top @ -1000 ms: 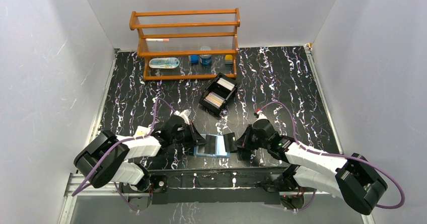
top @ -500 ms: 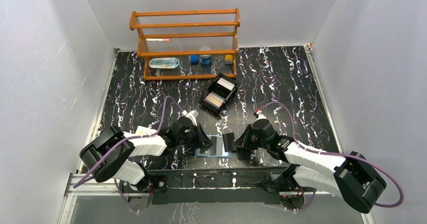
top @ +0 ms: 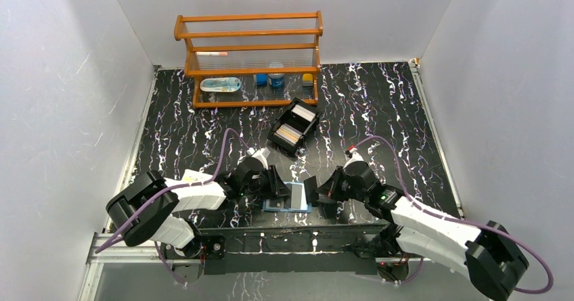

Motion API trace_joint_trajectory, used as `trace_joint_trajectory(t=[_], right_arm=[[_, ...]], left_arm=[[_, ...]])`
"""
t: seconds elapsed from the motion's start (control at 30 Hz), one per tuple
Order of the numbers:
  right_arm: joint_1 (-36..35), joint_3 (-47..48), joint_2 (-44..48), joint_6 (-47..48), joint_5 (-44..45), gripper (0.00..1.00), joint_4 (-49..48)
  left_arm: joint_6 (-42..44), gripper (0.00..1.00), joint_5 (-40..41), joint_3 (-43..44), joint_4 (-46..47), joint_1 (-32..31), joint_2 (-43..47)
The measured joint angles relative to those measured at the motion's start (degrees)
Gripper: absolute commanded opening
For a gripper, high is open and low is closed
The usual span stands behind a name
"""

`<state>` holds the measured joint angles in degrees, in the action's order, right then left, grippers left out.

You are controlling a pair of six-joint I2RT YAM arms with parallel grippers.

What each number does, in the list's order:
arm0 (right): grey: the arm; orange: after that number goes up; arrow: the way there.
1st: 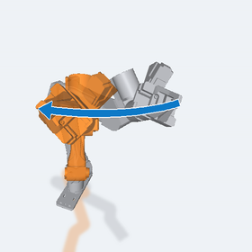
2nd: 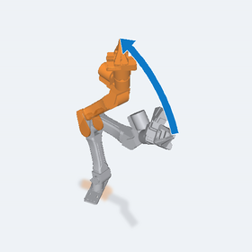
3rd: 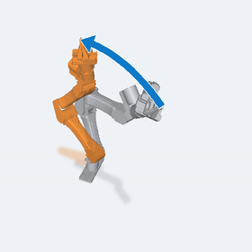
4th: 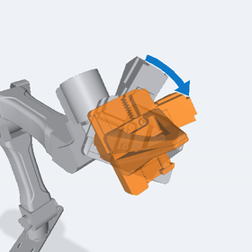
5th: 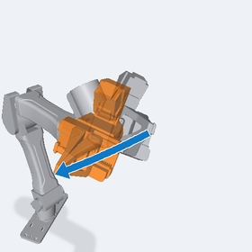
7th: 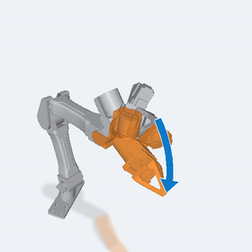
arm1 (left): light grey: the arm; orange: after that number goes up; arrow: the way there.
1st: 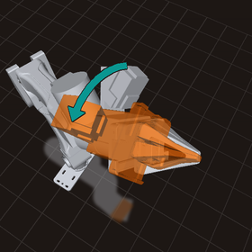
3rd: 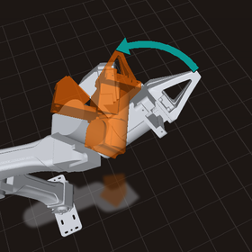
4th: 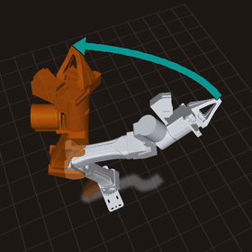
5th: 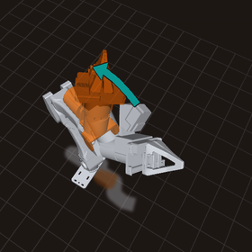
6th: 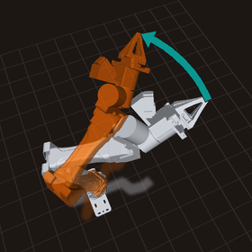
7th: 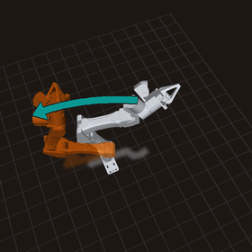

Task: Put the credit cards into the card holder
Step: Insert the credit card into the card holder.

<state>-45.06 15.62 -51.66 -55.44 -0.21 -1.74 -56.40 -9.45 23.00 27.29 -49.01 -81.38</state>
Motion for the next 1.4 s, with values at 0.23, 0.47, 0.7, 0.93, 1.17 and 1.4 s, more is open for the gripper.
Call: trace_joint_trajectory(t=[0.23,0.47,0.7,0.93,1.17,1.4], right_arm=[[0.0,0.0,9.8,0.0,0.5,0.00,6.8],[0.0,0.0,9.6,-0.3,0.1,0.00,7.6],[0.0,-0.5,4.8,-1.8,-1.8,0.00,3.5],[0.0,-2.9,3.4,-3.1,-2.6,0.00,-0.1],[0.0,-3.4,3.4,-3.8,-2.8,0.00,-1.4],[0.0,-3.4,3.8,-4.0,-2.8,0.00,-1.2]], left_arm=[[0.5,0.41,1.6,0.6,-5.1,-0.1,3.5],[1.0,0.43,2.0,1.6,-7.7,-0.1,4.1],[1.3,0.43,1.1,2.5,-7.5,-0.4,2.6],[1.3,0.42,0.0,4.7,-6.4,-2.1,-0.6],[0.2,0.42,-1.2,5.4,-6.4,-2.5,-1.6],[-0.3,0.47,-0.7,7.5,-12.1,-2.8,-0.4]])
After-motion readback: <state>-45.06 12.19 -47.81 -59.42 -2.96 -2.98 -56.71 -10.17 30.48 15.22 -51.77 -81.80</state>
